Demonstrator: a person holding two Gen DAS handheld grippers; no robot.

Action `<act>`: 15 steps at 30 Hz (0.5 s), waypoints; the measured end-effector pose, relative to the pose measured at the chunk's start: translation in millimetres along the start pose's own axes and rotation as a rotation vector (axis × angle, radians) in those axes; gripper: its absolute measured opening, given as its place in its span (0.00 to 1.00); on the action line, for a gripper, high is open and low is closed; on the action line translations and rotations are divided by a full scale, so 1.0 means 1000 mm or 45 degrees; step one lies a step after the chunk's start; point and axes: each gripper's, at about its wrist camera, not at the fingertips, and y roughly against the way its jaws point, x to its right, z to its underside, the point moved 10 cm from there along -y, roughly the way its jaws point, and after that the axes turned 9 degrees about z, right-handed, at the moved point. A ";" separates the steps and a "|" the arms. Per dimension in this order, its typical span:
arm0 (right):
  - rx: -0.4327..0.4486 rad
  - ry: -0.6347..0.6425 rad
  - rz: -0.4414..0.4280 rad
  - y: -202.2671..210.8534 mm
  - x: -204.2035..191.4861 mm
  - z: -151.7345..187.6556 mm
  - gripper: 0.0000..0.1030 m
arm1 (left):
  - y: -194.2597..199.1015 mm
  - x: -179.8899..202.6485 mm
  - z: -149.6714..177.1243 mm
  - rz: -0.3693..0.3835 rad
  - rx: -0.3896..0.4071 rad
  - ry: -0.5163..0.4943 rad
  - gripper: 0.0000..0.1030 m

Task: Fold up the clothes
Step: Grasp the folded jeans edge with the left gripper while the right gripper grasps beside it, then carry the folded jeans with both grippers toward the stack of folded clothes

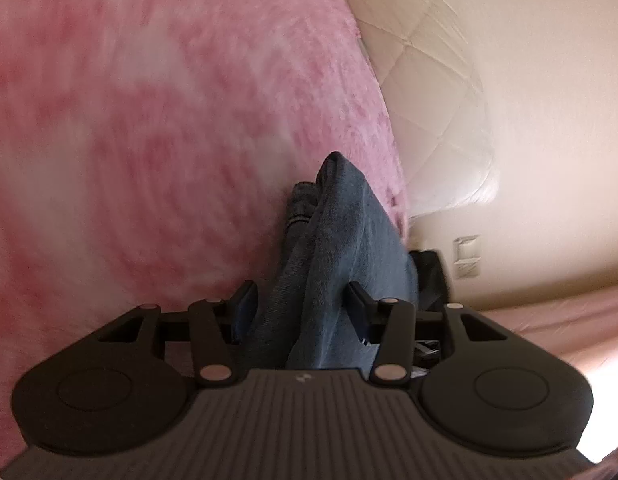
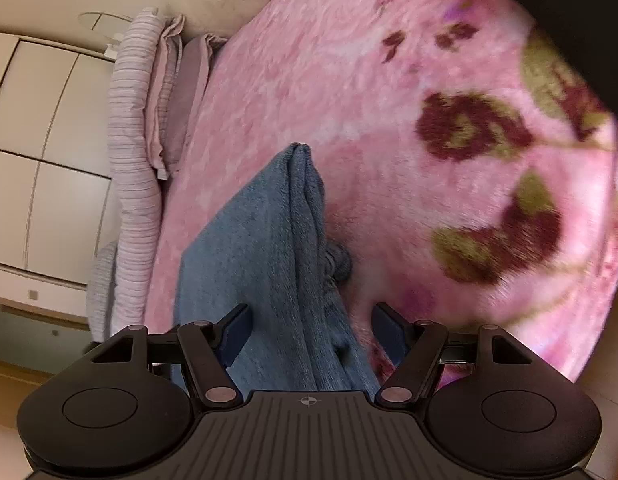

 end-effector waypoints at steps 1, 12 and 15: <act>-0.011 -0.017 -0.017 -0.003 0.000 -0.002 0.69 | -0.003 0.000 -0.001 0.020 0.005 0.016 0.42; -0.082 -0.127 -0.154 -0.032 -0.011 -0.006 0.35 | -0.032 0.010 -0.001 -0.037 0.076 -0.034 0.39; -0.071 -0.169 -0.168 -0.021 -0.011 -0.002 0.29 | -0.029 0.027 0.006 -0.093 0.123 -0.121 0.34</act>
